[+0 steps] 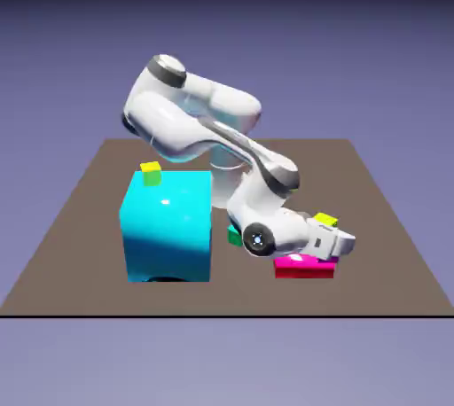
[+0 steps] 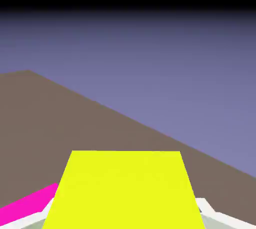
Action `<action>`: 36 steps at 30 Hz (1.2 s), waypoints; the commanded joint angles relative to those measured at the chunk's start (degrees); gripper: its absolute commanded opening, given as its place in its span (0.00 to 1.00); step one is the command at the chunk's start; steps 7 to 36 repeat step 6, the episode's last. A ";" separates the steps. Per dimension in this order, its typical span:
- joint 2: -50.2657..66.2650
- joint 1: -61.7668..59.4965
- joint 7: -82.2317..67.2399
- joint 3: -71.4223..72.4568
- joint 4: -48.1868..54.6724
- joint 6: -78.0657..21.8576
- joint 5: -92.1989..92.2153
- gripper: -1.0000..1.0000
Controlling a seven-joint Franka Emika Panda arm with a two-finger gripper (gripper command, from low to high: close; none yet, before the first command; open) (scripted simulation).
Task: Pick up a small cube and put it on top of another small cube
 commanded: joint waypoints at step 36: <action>1.61 -1.76 0.92 2.27 6.08 -8.12 1.30 1.00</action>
